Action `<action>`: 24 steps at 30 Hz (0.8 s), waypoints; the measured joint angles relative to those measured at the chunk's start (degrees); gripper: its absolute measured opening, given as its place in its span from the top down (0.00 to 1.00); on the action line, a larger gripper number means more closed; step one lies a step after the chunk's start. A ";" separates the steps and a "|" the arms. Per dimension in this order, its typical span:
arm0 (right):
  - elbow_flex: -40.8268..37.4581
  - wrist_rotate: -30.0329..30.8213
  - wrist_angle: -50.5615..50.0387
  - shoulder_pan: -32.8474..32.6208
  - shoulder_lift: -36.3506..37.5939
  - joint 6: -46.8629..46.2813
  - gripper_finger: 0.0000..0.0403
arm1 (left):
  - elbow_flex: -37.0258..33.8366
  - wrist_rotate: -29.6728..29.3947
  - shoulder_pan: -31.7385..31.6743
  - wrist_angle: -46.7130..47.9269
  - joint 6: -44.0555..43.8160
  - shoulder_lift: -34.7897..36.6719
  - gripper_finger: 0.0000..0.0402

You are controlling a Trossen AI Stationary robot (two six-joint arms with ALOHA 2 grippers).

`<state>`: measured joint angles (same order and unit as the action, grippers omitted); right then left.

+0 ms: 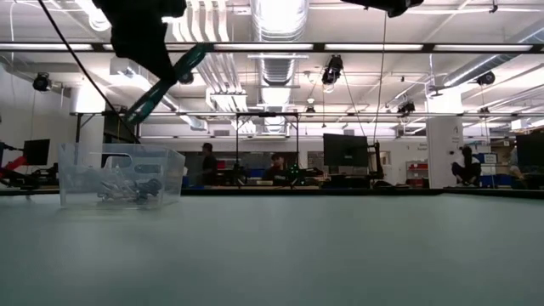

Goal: Pick and place USB-C Cables
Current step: Put the blue charger cable into the transparent bin

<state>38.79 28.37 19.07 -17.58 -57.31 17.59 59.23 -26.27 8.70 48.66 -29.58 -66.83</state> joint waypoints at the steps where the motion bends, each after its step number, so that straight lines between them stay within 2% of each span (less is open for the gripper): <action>1: 0.00 0.24 -0.37 0.00 0.03 -0.01 0.68 | 1.01 1.51 -0.78 1.97 -0.02 -0.43 0.95; 9: 0.00 0.34 -2.94 0.00 0.14 0.32 0.69 | 6.45 12.45 -7.52 17.91 1.36 -4.36 0.95; 17: 0.00 0.32 -5.39 0.00 0.21 0.44 0.70 | 9.83 20.47 -15.38 24.24 0.36 -10.05 0.95; 24: 0.00 0.32 -9.51 0.00 0.34 0.45 0.70 | 10.33 28.52 -21.74 25.34 1.46 -14.06 0.95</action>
<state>38.79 28.69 9.55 -17.58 -56.97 18.04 69.56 2.24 -13.04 74.00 -28.12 -80.89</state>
